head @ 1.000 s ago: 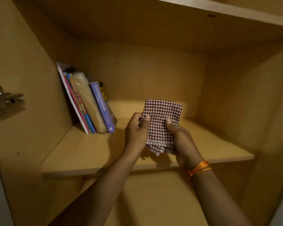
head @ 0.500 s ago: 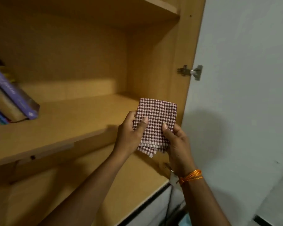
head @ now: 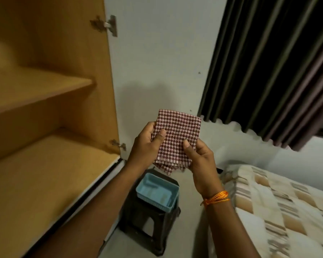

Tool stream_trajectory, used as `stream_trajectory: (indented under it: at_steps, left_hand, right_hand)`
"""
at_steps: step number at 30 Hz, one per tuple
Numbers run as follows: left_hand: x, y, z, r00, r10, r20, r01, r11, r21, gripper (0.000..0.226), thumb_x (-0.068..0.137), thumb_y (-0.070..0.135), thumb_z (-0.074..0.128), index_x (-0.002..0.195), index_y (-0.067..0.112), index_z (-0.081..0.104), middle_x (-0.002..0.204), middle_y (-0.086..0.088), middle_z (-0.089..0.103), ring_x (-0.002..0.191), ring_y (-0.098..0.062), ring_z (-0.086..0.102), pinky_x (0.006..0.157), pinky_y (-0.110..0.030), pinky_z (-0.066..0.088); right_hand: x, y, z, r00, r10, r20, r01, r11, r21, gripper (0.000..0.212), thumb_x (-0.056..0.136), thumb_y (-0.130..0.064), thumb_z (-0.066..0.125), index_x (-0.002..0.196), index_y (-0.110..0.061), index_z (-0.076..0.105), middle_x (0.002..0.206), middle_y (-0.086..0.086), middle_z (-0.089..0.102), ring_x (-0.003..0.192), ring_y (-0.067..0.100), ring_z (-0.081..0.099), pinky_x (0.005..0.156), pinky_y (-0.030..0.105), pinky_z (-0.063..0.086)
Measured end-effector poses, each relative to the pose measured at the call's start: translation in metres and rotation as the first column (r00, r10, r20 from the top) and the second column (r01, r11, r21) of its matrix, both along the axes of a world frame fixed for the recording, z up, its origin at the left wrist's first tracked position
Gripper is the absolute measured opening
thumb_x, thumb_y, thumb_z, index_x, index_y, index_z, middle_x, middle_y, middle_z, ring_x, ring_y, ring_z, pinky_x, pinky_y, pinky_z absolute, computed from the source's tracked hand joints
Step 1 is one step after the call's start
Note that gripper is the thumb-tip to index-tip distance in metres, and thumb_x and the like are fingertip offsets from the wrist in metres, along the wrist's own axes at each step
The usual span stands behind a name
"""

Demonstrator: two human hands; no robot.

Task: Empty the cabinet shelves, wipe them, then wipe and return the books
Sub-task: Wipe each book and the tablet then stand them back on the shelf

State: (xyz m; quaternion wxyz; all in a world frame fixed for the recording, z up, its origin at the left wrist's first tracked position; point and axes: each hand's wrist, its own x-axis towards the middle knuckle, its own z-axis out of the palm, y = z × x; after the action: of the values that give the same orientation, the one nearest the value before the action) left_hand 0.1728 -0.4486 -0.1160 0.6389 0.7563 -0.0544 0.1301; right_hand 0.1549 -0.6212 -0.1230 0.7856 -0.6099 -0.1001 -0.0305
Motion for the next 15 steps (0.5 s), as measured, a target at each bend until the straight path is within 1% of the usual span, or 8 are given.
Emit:
stream_trajectory:
  at_steps: [2, 5, 6, 8, 10, 12, 13, 15]
  left_hand:
    - [-0.009, -0.035, -0.012, 0.999, -0.047, -0.027, 0.048, 0.998, 0.037, 0.021, 0.096, 0.052, 0.053, 0.115, 0.044, 0.058, 0.114, 0.014, 0.070, 0.104, -0.009, 0.069, 0.091, -0.046, 0.059]
    - [-0.028, -0.081, -0.028, 0.995, -0.089, -0.050, 0.093, 0.993, 0.079, 0.032, 0.098, 0.051, 0.051, 0.124, 0.034, 0.057, 0.115, 0.013, 0.069, 0.102, -0.007, 0.068, 0.089, -0.041, 0.060]
    - [-0.036, -0.099, -0.034, 0.992, -0.110, -0.061, 0.115, 0.988, 0.098, 0.035, 0.097, 0.052, 0.050, 0.125, 0.031, 0.056, 0.115, 0.012, 0.069, 0.101, -0.008, 0.068, 0.087, -0.039, 0.060]
    - [-0.054, -0.137, -0.047, 0.986, -0.150, -0.073, 0.159, 0.976, 0.146, 0.031, 0.102, 0.047, 0.049, 0.126, 0.028, 0.055, 0.111, 0.013, 0.068, 0.099, -0.010, 0.068, 0.081, -0.033, 0.060]
    - [-0.068, -0.162, -0.057, 0.982, -0.173, -0.074, 0.184, 0.963, 0.197, 0.028, 0.104, 0.041, 0.048, 0.127, 0.027, 0.054, 0.106, 0.017, 0.064, 0.095, -0.006, 0.067, 0.075, -0.026, 0.058]
    - [-0.085, -0.195, -0.068, 0.974, -0.217, -0.056, 0.224, 0.933, 0.281, 0.030, 0.104, 0.041, 0.048, 0.129, 0.025, 0.054, 0.104, 0.014, 0.065, 0.090, 0.000, 0.065, 0.071, -0.021, 0.056]
    - [-0.094, -0.212, -0.074, 0.970, -0.239, -0.042, 0.240, 0.915, 0.324, 0.031, 0.104, 0.042, 0.049, 0.129, 0.025, 0.054, 0.104, 0.011, 0.067, 0.088, -0.001, 0.066, 0.070, -0.023, 0.057]
    - [-0.107, -0.234, -0.085, 0.960, -0.281, -0.014, 0.264, 0.882, 0.390, 0.031, 0.103, 0.047, 0.047, 0.128, 0.030, 0.052, 0.103, 0.008, 0.070, 0.085, -0.007, 0.069, 0.068, -0.031, 0.060]
  right_hand:
    - [-0.019, -0.033, -0.012, 0.997, -0.058, -0.045, 0.058, 0.998, 0.011, 0.031, 0.093, -0.025, 0.061, 0.121, -0.010, 0.065, 0.119, 0.010, 0.072, 0.111, 0.029, 0.069, 0.091, 0.046, 0.057]
    - [-0.048, -0.075, -0.027, 0.989, -0.111, -0.101, 0.116, 0.992, 0.043, 0.028, 0.096, -0.019, 0.059, 0.122, -0.010, 0.065, 0.119, 0.010, 0.072, 0.113, 0.029, 0.068, 0.091, 0.042, 0.057]
    - [-0.059, -0.091, -0.036, 0.983, -0.134, -0.124, 0.140, 0.989, 0.045, 0.028, 0.096, -0.017, 0.060, 0.123, -0.010, 0.064, 0.121, 0.010, 0.071, 0.114, 0.029, 0.067, 0.092, 0.043, 0.056]
    - [-0.083, -0.122, -0.050, 0.966, -0.199, -0.164, 0.208, 0.977, 0.040, 0.030, 0.097, -0.016, 0.060, 0.126, -0.011, 0.062, 0.122, 0.010, 0.070, 0.115, 0.030, 0.067, 0.094, 0.045, 0.056]
    - [-0.102, -0.140, -0.060, 0.954, -0.236, -0.185, 0.249, 0.967, 0.047, 0.032, 0.097, -0.015, 0.060, 0.128, -0.009, 0.061, 0.122, 0.010, 0.071, 0.115, 0.029, 0.067, 0.095, 0.045, 0.056]
    - [-0.127, -0.170, -0.070, 0.933, -0.295, -0.204, 0.310, 0.950, 0.044, 0.031, 0.097, -0.012, 0.060, 0.127, -0.007, 0.062, 0.122, 0.010, 0.071, 0.114, 0.028, 0.067, 0.096, 0.045, 0.055]
    - [-0.142, -0.185, -0.074, 0.922, -0.319, -0.220, 0.335, 0.941, 0.042, 0.030, 0.097, -0.011, 0.060, 0.126, -0.008, 0.063, 0.120, 0.010, 0.072, 0.113, 0.028, 0.068, 0.096, 0.046, 0.056]
    - [-0.163, -0.208, -0.083, 0.901, -0.350, -0.255, 0.368, 0.930, 0.026, 0.028, 0.096, -0.012, 0.060, 0.124, -0.009, 0.064, 0.118, 0.009, 0.073, 0.110, 0.027, 0.069, 0.096, 0.049, 0.056]
